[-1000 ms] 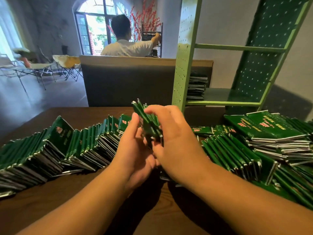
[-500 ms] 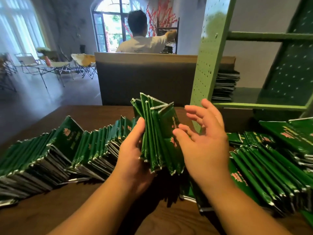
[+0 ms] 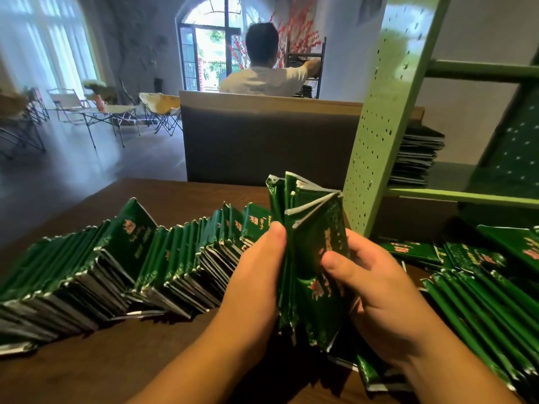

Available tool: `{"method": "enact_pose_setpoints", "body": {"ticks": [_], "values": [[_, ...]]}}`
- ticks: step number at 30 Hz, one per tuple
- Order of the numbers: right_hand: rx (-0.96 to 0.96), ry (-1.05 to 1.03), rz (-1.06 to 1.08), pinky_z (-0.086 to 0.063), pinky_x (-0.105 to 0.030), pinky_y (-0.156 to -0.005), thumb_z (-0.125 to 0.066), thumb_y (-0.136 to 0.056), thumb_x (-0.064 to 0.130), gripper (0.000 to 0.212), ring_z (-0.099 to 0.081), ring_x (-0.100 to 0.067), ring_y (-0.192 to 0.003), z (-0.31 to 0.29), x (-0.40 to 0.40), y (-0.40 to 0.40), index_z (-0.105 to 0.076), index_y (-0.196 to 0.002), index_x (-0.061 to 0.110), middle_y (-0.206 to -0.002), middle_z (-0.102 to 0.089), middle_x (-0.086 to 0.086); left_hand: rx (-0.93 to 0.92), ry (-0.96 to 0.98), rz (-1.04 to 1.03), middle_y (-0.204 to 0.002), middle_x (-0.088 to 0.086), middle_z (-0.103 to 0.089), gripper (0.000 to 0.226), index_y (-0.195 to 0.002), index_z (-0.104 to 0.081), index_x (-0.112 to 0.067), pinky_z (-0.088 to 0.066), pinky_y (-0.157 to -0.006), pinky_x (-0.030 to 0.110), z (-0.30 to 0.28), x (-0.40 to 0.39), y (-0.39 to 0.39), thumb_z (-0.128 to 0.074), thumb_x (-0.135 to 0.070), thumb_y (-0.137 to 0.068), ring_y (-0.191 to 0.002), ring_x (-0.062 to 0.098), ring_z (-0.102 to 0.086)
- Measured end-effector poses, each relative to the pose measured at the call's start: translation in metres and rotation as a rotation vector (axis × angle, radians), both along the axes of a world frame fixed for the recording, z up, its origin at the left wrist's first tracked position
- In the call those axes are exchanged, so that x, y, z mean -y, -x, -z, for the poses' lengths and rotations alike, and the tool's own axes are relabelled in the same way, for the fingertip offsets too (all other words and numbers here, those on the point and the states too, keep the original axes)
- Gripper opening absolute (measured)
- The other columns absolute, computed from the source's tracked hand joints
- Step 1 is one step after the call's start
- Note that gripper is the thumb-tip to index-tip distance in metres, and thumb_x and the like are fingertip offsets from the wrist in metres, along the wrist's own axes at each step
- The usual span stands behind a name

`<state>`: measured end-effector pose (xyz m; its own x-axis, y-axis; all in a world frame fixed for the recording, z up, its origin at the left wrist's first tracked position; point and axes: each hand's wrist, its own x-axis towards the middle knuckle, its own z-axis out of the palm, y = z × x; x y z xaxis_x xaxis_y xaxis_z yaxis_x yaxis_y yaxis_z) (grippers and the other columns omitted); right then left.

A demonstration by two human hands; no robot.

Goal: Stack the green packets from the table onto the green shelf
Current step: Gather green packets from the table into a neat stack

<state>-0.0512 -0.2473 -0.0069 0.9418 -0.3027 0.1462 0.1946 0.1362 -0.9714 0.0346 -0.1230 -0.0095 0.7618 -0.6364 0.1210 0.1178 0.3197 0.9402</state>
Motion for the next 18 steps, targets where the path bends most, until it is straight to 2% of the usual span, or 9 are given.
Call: {"method": "enact_pose_setpoints", "body": {"ticks": [2, 3, 5, 7, 9, 12, 14, 16, 18], "values": [[0.030, -0.125, -0.020, -0.061, -0.035, -0.070, -0.099, -0.048, 0.038, 0.070, -0.075, -0.031, -0.094, -0.002, -0.002, 0.002, -0.075, -0.110, 0.013, -0.110, -0.074, -0.020, 0.159, -0.001, -0.093, -0.098, -0.010, -0.078, 0.054, -0.092, -0.077, -0.046, -0.056, -0.086, 0.033, -0.001, -0.005, 0.011, -0.031, -0.075, -0.088, -0.096, 0.008, -0.073], [0.032, -0.186, -0.010, -0.061, -0.035, -0.066, -0.101, -0.044, 0.034, 0.072, -0.076, -0.031, -0.090, -0.003, -0.003, 0.003, -0.075, -0.108, 0.012, -0.108, -0.075, -0.021, 0.206, -0.003, -0.152, -0.098, -0.016, -0.077, 0.052, -0.091, -0.074, -0.053, -0.055, -0.086, 0.032, -0.002, -0.008, 0.015, -0.028, -0.075, -0.081, -0.094, 0.002, -0.072], [0.023, -0.294, 0.029, -0.061, -0.036, -0.059, -0.099, -0.039, 0.025, 0.070, -0.077, -0.028, -0.079, -0.008, -0.006, 0.004, -0.076, -0.104, 0.011, -0.100, -0.077, -0.019, 0.228, 0.016, -0.248, -0.097, -0.023, -0.074, 0.049, -0.097, -0.073, -0.048, -0.054, -0.084, 0.027, -0.005, -0.009, 0.016, -0.029, -0.067, -0.088, -0.092, -0.005, -0.069], [0.020, -0.368, 0.056, -0.059, -0.035, -0.052, -0.091, -0.052, 0.017, 0.061, -0.076, -0.024, -0.069, -0.012, -0.010, 0.005, -0.070, -0.109, 0.008, -0.086, -0.077, -0.015, 0.234, 0.034, -0.285, -0.094, -0.027, -0.072, 0.029, -0.111, -0.068, -0.039, -0.054, -0.070, 0.015, -0.005, -0.007, 0.011, -0.040, -0.039, -0.104, -0.087, -0.008, -0.069], [0.033, -0.422, 0.075, -0.058, -0.033, -0.047, -0.070, -0.066, 0.012, 0.042, -0.074, -0.021, -0.059, -0.017, -0.015, 0.006, -0.066, -0.107, 0.008, -0.073, -0.075, -0.012, 0.142, 0.078, -0.259, -0.093, -0.021, -0.074, 0.031, -0.128, -0.058, -0.030, -0.055, -0.060, 0.013, -0.007, -0.005, 0.008, -0.051, -0.016, -0.102, -0.082, -0.002, -0.073], [0.040, -0.487, 0.098, -0.056, -0.032, -0.045, -0.063, -0.067, 0.016, 0.030, -0.072, -0.020, -0.055, -0.019, -0.013, 0.008, -0.065, -0.095, 0.007, -0.064, -0.071, -0.010, 0.022, 0.122, -0.217, -0.101, -0.005, -0.077, 0.039, -0.134, -0.058, -0.025, -0.060, -0.066, 0.021, -0.003, -0.006, -0.003, -0.056, -0.012, -0.097, -0.088, 0.009, -0.076], [0.012, -0.501, 0.097, -0.059, -0.034, -0.050, -0.066, -0.066, 0.020, 0.044, -0.074, -0.022, -0.062, -0.016, -0.009, 0.008, -0.066, -0.107, 0.004, -0.072, -0.074, -0.012, -0.025, 0.063, -0.131, -0.104, -0.001, -0.078, 0.033, -0.123, -0.069, -0.029, -0.062, -0.077, 0.035, -0.001, -0.005, -0.006, -0.058, -0.025, -0.092, -0.095, 0.016, -0.075], [-0.050, -0.473, 0.144, -0.060, -0.036, -0.055, -0.071, -0.063, 0.020, 0.074, -0.076, -0.023, -0.071, -0.012, -0.007, 0.006, -0.056, -0.133, 0.003, -0.080, -0.076, -0.011, -0.076, -0.004, -0.014, -0.094, 0.000, -0.080, 0.031, -0.096, -0.082, -0.030, -0.059, -0.080, 0.036, -0.001, -0.003, -0.004, -0.053, -0.041, -0.089, -0.089, 0.018, -0.074], [-0.084, -0.466, 0.197, -0.061, -0.039, -0.061, -0.077, -0.060, 0.019, 0.096, -0.077, -0.025, -0.081, -0.008, -0.005, 0.003, -0.043, -0.149, 0.006, -0.093, -0.076, -0.012, -0.166, -0.008, 0.099, -0.089, 0.000, -0.080, 0.042, -0.085, -0.084, -0.026, -0.056, -0.082, 0.036, -0.004, -0.002, -0.001, -0.048, -0.048, -0.089, -0.081, 0.014, -0.076]]}}
